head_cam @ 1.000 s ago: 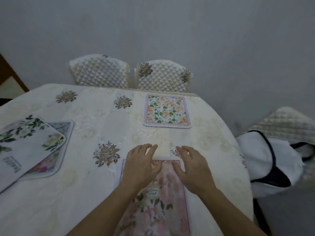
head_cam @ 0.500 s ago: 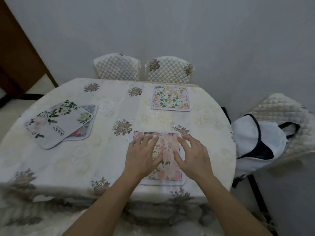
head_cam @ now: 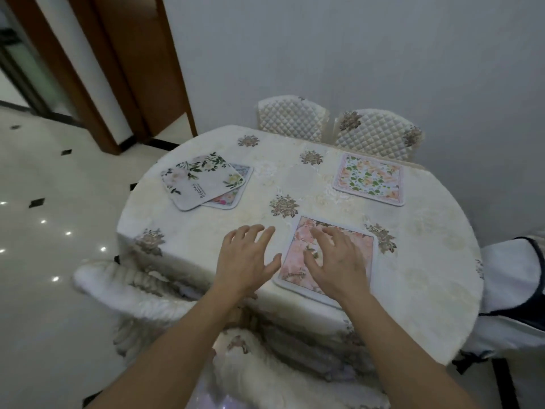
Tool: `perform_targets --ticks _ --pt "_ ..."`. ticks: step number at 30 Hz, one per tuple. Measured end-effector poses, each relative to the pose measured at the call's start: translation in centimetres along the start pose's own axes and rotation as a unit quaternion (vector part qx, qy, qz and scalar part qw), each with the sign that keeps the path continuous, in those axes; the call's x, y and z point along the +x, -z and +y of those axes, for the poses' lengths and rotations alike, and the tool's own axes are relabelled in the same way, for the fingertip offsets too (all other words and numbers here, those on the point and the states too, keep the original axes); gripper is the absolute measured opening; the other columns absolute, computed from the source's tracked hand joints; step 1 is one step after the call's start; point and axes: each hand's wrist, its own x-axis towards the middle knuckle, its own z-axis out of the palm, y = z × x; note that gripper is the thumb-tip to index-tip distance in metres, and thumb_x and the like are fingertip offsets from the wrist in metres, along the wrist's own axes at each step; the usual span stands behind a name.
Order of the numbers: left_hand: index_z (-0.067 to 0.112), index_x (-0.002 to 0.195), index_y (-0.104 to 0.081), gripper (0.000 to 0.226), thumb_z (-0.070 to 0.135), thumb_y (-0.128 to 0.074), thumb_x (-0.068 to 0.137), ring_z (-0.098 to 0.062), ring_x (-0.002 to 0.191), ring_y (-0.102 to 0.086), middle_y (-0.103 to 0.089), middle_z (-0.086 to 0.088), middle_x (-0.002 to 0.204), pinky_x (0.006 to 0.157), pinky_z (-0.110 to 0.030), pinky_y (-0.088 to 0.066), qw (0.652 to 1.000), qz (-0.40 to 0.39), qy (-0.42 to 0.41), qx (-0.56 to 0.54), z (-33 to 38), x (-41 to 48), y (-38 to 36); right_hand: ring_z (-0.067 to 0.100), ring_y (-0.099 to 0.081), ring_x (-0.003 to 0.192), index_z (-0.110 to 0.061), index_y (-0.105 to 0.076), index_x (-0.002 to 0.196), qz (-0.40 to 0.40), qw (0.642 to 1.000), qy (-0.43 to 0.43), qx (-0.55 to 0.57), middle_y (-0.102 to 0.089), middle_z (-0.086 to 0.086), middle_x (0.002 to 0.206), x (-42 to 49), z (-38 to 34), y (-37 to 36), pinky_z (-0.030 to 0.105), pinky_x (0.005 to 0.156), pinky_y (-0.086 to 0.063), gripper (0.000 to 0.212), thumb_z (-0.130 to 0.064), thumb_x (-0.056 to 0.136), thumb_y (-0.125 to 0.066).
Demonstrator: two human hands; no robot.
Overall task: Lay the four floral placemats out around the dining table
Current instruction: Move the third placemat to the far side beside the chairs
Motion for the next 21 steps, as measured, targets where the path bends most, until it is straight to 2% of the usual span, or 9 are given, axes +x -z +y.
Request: perform_targets --ticks 7,12,15,21 --pt "0.024 0.131 -0.057 0.058 0.057 -0.046 0.084 -0.025 0.114 -0.058 -0.065 -0.001 0.125 0.093 -0.045 -0.047 0.996 0.024 0.088 0.014 -11.1 -5.5 3.2 0.027 -0.052 0.121 -0.024 -0.053 0.136 -0.015 0.996 0.085 -0.007 -0.055 0.005 0.134 0.9 -11.4 -4.5 0.047 0.098 -0.042 0.056 -0.053 0.090 -0.043" --pt "0.026 0.133 -0.053 0.058 0.055 -0.047 0.083 -0.024 0.117 -0.055 -0.061 0.000 0.128 0.093 -0.043 -0.045 0.991 0.011 0.133 0.004 -20.5 -10.5 5.7 0.026 -0.056 0.115 -0.023 -0.056 0.133 -0.016 0.992 0.121 0.009 -0.058 0.005 0.130 0.5 -21.4 -8.7 0.045 0.094 -0.045 0.054 -0.051 0.088 -0.046" --pt "0.028 0.129 -0.053 0.054 0.055 -0.052 0.083 -0.023 0.112 -0.056 -0.064 0.001 0.123 0.091 -0.043 -0.047 0.989 0.023 0.145 0.011 -26.2 -13.0 6.9 0.026 -0.057 0.113 -0.023 -0.058 0.131 -0.016 0.990 0.139 0.010 -0.060 0.006 0.127 0.2 -27.5 -11.0 0.043 0.092 -0.046 0.052 -0.050 0.086 -0.051" --pt "0.025 0.124 -0.058 0.057 0.058 -0.042 0.081 -0.025 0.109 -0.058 -0.066 -0.002 0.117 0.085 -0.042 -0.048 0.987 0.016 0.157 0.005 -34.9 -15.4 8.4 0.026 -0.056 0.112 -0.023 -0.056 0.133 -0.009 0.988 0.156 0.005 -0.058 0.006 0.128 1.0 -36.0 -13.8 0.044 0.092 -0.045 0.051 -0.048 0.089 -0.051"
